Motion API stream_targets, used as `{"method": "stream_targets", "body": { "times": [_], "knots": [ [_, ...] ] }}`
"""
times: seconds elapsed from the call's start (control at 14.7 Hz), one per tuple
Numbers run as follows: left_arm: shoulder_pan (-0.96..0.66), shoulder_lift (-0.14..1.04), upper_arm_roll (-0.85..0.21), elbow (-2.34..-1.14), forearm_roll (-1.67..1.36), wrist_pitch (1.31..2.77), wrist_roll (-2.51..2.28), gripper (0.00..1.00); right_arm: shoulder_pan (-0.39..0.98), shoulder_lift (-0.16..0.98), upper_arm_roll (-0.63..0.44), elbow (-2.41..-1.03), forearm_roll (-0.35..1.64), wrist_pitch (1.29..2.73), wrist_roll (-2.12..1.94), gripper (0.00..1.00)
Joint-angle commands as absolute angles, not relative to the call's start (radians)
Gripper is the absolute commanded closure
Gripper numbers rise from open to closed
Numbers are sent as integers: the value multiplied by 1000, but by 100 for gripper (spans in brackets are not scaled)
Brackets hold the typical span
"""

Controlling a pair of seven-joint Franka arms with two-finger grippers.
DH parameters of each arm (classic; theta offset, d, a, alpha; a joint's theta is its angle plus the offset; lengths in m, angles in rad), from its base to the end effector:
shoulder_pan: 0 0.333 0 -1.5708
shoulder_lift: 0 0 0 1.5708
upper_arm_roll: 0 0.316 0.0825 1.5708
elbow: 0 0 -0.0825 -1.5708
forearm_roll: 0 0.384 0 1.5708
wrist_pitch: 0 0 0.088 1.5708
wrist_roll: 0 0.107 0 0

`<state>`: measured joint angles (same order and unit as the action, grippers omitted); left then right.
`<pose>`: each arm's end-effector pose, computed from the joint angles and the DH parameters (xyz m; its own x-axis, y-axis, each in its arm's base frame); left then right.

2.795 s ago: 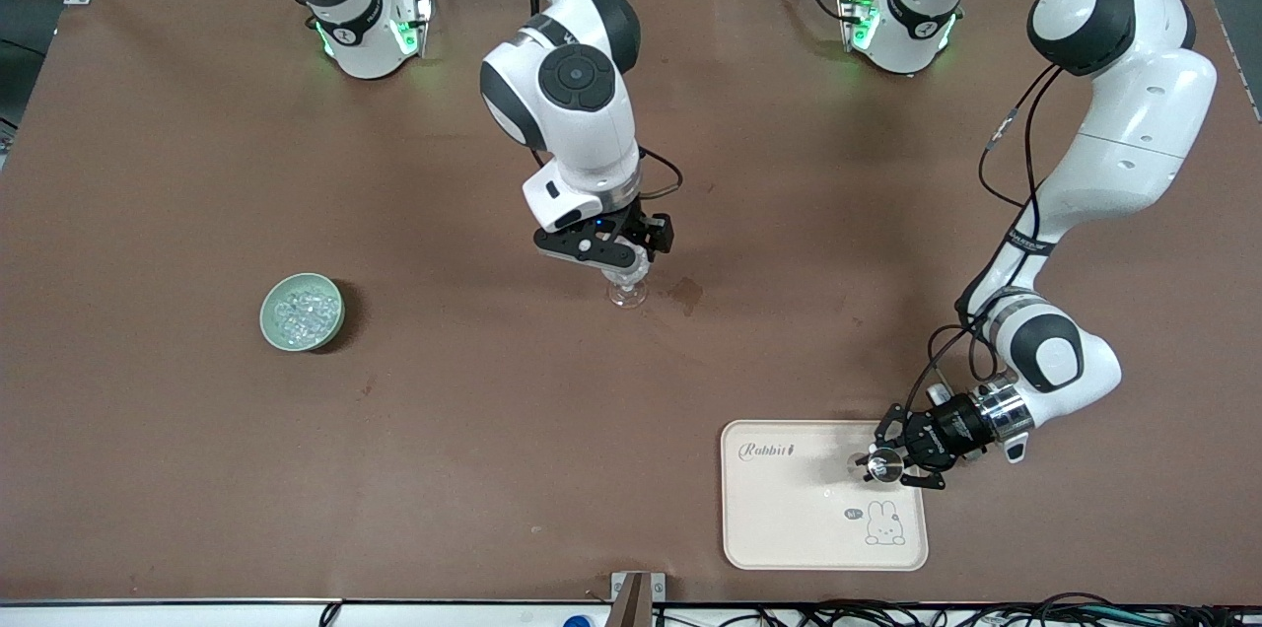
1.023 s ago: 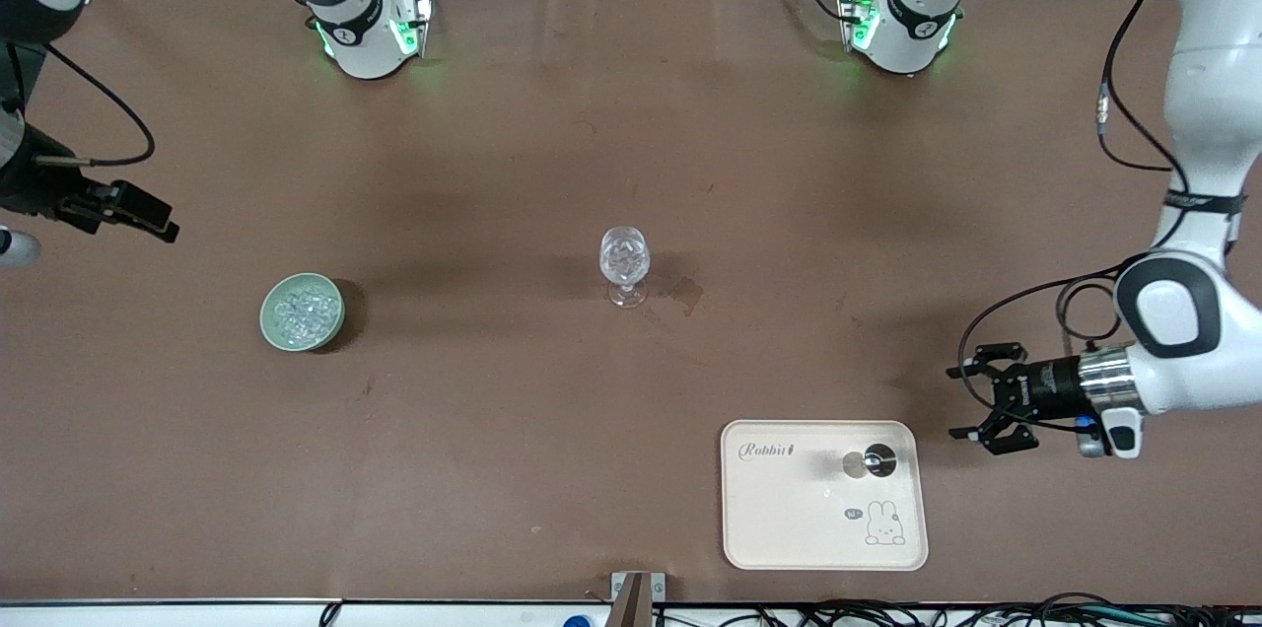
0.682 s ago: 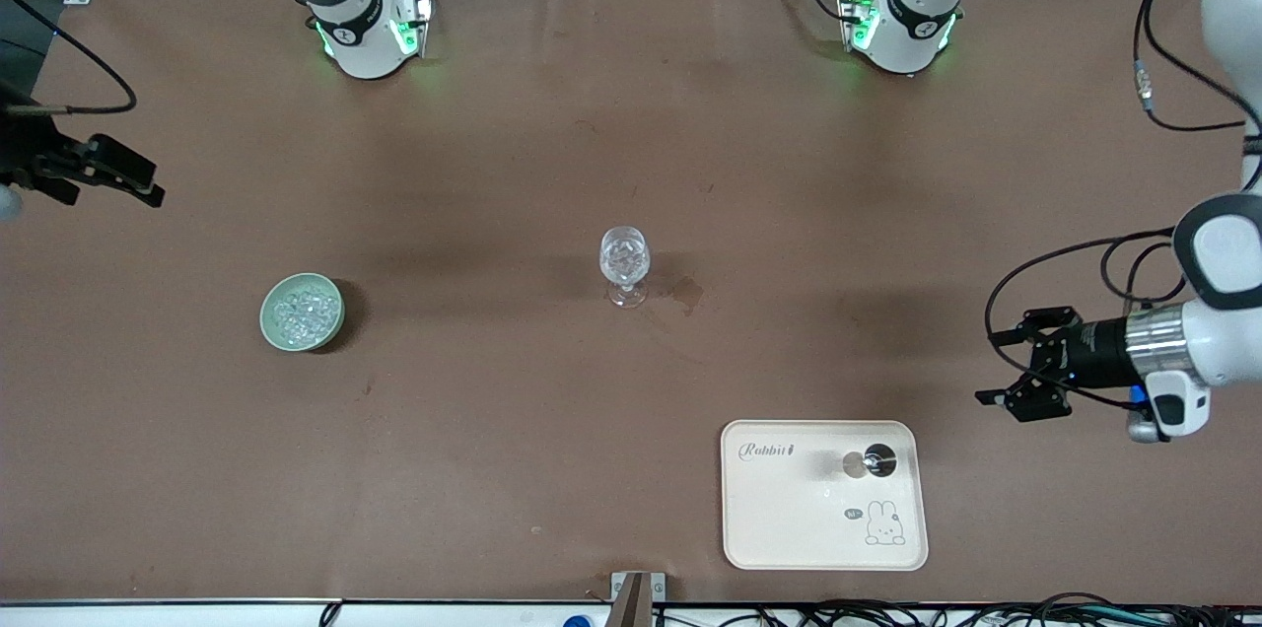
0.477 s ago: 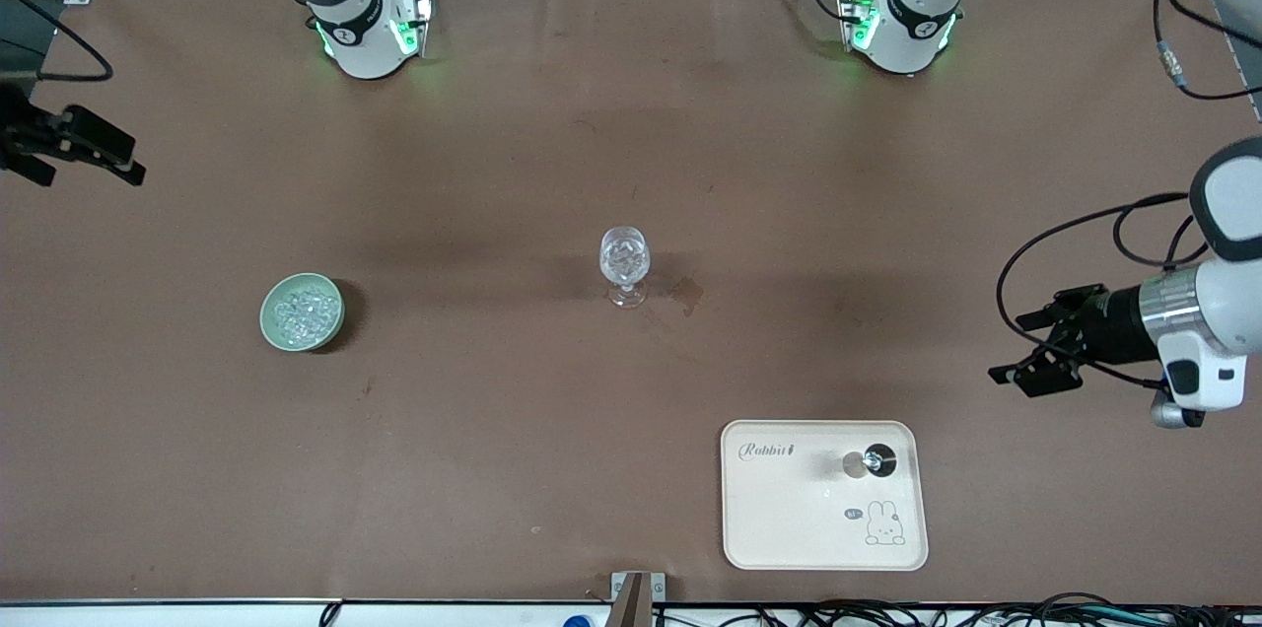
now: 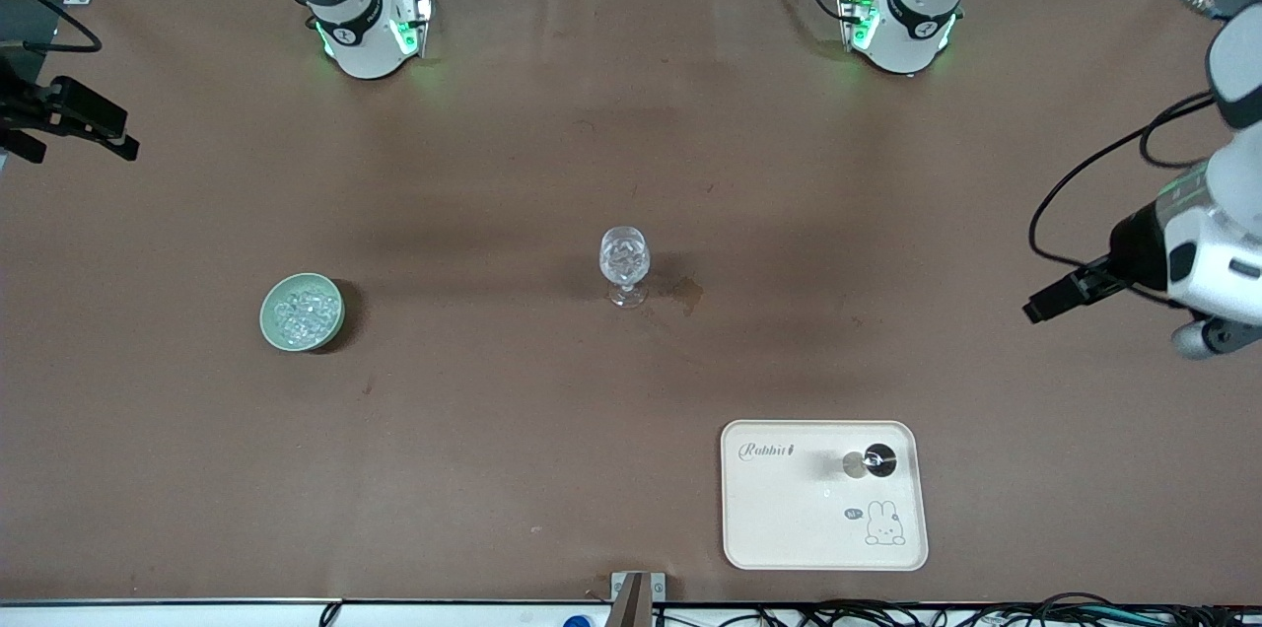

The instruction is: Pour wine and add ice with both arms

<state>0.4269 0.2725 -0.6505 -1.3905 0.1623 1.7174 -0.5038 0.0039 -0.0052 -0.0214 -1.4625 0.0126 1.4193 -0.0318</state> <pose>0.6335 -0.0732 0.5896 0.9527 0.2891 0.0942 0.2851 -0.9570 0.0537 0.5369 -0.0079 0.6646 0.9992 0.0162 -0.0376 0.0157 -0.9998 -0.0138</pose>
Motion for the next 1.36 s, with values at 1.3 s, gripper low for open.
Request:
{"method": "stream_targets", "body": {
  "times": [1.3],
  "knots": [
    [31, -153, -173, -1637, 8, 1517, -126, 0, -2, -9, -14, -1486, 17, 1419, -43, 0]
  ]
}}
